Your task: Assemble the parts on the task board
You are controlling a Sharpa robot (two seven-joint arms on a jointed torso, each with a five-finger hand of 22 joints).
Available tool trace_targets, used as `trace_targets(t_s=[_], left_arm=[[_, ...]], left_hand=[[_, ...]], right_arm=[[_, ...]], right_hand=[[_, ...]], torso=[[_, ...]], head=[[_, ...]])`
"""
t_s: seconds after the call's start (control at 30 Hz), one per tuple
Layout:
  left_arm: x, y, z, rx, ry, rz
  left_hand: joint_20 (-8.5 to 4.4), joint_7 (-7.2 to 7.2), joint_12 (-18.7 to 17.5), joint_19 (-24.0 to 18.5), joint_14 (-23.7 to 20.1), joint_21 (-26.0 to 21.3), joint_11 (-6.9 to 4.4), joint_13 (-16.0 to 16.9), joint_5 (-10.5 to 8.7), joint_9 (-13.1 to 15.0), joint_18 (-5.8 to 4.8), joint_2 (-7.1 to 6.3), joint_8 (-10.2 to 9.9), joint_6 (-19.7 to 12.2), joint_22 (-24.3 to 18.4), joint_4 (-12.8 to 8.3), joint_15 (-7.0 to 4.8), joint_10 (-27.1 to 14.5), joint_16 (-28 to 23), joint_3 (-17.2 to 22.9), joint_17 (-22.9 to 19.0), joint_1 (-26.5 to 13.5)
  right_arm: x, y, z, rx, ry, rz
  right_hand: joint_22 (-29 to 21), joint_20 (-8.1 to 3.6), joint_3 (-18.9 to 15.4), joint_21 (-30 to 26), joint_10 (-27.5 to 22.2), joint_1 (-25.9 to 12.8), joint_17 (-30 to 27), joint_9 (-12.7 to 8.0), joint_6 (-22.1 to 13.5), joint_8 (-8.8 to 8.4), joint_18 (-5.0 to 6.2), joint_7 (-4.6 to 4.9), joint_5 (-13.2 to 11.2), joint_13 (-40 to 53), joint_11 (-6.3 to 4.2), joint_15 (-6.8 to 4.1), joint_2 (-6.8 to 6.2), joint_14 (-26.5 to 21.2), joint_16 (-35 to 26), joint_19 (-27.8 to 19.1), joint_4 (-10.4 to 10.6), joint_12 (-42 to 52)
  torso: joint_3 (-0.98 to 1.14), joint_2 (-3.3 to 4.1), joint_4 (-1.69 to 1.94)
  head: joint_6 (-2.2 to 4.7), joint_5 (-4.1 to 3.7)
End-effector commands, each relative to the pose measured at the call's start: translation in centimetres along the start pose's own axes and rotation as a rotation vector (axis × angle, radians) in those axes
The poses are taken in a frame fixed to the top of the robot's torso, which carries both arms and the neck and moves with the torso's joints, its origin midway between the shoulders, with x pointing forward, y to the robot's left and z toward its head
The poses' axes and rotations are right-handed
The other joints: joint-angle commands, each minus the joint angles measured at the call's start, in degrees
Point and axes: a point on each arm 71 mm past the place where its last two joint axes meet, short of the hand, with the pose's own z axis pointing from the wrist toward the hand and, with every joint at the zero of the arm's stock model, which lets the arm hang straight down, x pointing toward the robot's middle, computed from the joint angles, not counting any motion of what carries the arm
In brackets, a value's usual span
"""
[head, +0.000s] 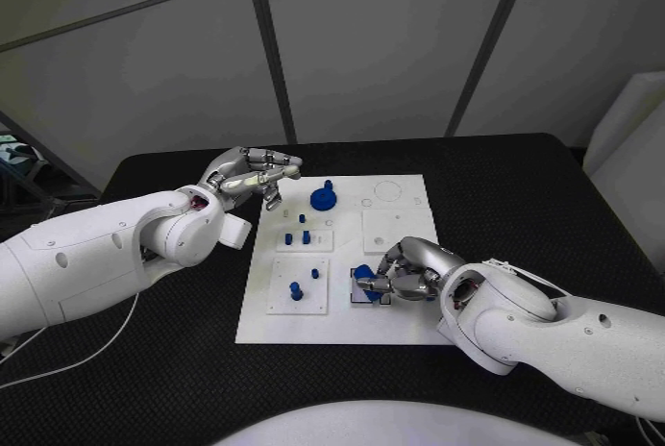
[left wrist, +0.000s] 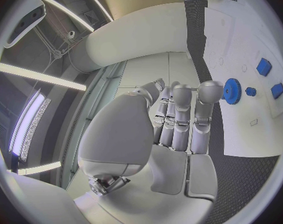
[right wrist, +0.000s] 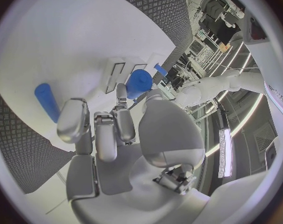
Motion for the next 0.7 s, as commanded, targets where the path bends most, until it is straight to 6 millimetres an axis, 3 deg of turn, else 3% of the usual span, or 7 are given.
trace_targets(t_s=[0.03, 0.13, 0.27, 0.33, 0.47, 0.57, 0.7], left_arm=[[0.11, -0.1, 0.03, 0.004, 0.011, -0.009], [0.08, -0.1, 0.02, 0.004, 0.01, -0.008], [0.06, -0.1, 0.0, 0.004, 0.01, -0.008], [0.05, -0.1, 0.0, 0.004, 0.009, -0.008], [0.04, -0.1, -0.01, 0.002, 0.009, -0.008], [0.03, -0.09, -0.02, 0.001, 0.01, -0.008], [0.02, -0.09, -0.03, 0.001, 0.01, -0.008]], left_hand=[[0.12, 0.05, 0.2, 0.4, -0.4, 0.2, -0.14, 0.1, 0.27, -0.1, 0.57, 0.43, 0.3, 0.0, 0.1, 0.0, 0.01, -0.4, 0.3, -0.2, -0.1, -0.2], [0.12, 0.05, 0.2, 0.4, -0.4, 0.1, -0.14, 0.1, 0.27, -0.1, 0.57, 0.45, 0.3, 0.0, 0.1, 0.0, 0.01, -0.5, 0.3, -0.3, -0.1, -0.3], [0.12, 0.05, 0.2, 0.3, -0.4, 0.1, -0.14, 0.1, 0.28, -0.1, 0.58, 0.48, 0.3, 0.0, 0.1, 0.0, 0.01, -0.5, 0.3, -0.2, -0.1, -0.3], [0.12, 0.05, 0.2, 0.3, -0.4, 0.1, -0.14, 0.1, 0.28, -0.1, 0.58, 0.48, 0.3, 0.0, 0.1, 0.0, 0.01, -0.5, 0.3, -0.2, -0.1, -0.3], [0.13, 0.06, 0.3, 0.3, -0.4, 0.1, -0.13, 0.1, 0.28, -0.1, 0.57, 0.52, 0.3, 0.0, 0.1, 0.1, 0.01, -0.5, 0.4, -0.3, -0.1, -0.3], [0.13, 0.07, 0.3, 0.5, -0.3, 0.5, -0.12, 0.1, 0.27, -0.1, 0.51, 0.53, 0.3, 0.0, 0.3, 0.1, 0.02, -0.5, 0.6, -0.3, 0.2, -0.4], [0.13, 0.07, 0.3, 0.5, -0.3, 0.5, -0.12, 0.1, 0.27, -0.1, 0.51, 0.53, 0.3, 0.0, 0.3, 0.1, 0.02, -0.5, 0.6, -0.3, 0.2, -0.4]], right_arm=[[-0.07, 0.18, 0.06, -0.005, -0.008, -0.024], [-0.06, 0.25, 0.12, -0.008, -0.011, -0.025], [-0.1, 0.28, 0.19, -0.009, -0.021, -0.021], [-0.11, 0.32, 0.21, -0.011, -0.023, -0.019], [-0.12, 0.44, 0.17, -0.021, -0.027, -0.016], [-0.13, 0.63, 0.07, -0.043, -0.027, -0.016], [-0.14, 0.96, -0.16, -0.09, -0.02, -0.022]], right_hand=[[0.0, -0.31, -0.6, -0.4, -0.1, -2.2, 14.4, 0.5, -0.5, 0.42, -0.87, 0.25, -3.4, 2.3, -0.55, -0.44, -0.5, 6.0, 0.0, 0.0, 0.1, -0.3], [-0.2, -0.32, 0.0, -0.6, -0.2, -4.8, 14.3, 1.2, -1.0, 0.76, -0.83, 0.31, -8.8, 2.2, -0.55, -0.42, -1.88, 6.0, -0.1, -0.1, 0.1, -0.6], [-0.7, -0.22, 2.3, -0.9, -0.5, -7.1, 14.1, 2.0, -1.9, 1.02, -0.74, 0.49, -13.5, 2.0, -0.4, -0.29, -4.03, 5.9, -0.2, -0.4, 0.2, -1.1], [-0.8, -0.19, 2.6, -1.0, -0.5, -7.6, 14.0, 2.2, -2.0, 1.03, -0.72, 0.52, -14.3, 2.0, -0.34, -0.27, -4.47, 5.9, -0.2, -0.4, 0.2, -1.2], [-0.9, -0.16, 3.1, -1.1, -0.6, -7.8, 14.0, 2.3, -2.3, 0.96, -0.7, 0.59, -14.3, 1.9, -0.29, -0.22, -4.67, 5.9, -0.2, -0.5, 0.2, -1.3], [-0.8, -0.12, 4.0, -1.1, -0.5, -7.1, 14.0, 2.5, -2.3, 1.06, -0.71, 0.58, -12.7, 2.1, -0.28, -0.2, -3.96, 5.9, -0.2, -0.5, 0.1, -1.3], [-0.5, -0.22, 5.4, -1.0, -0.2, -0.7, 14.3, 3.1, -2.2, 1.36, -0.74, 0.42, -8.7, 2.6, -0.42, -0.32, -2.41, 6.0, -0.1, -0.3, -1.1, -1.0]], torso=[[0.01, 0.01, 0.01], [-0.01, 0.0, 0.0], [-0.04, 0.03, 0.03], [-0.03, 0.03, 0.03], [0.04, 0.01, -0.01], [0.0, 0.0, -0.03], [0.04, -0.04, -0.07]], head=[[-0.04, 0.03], [0.0, 0.06], [0.14, 0.06], [0.13, 0.11], [0.06, 0.19], [0.07, 0.24], [0.05, 0.32]])
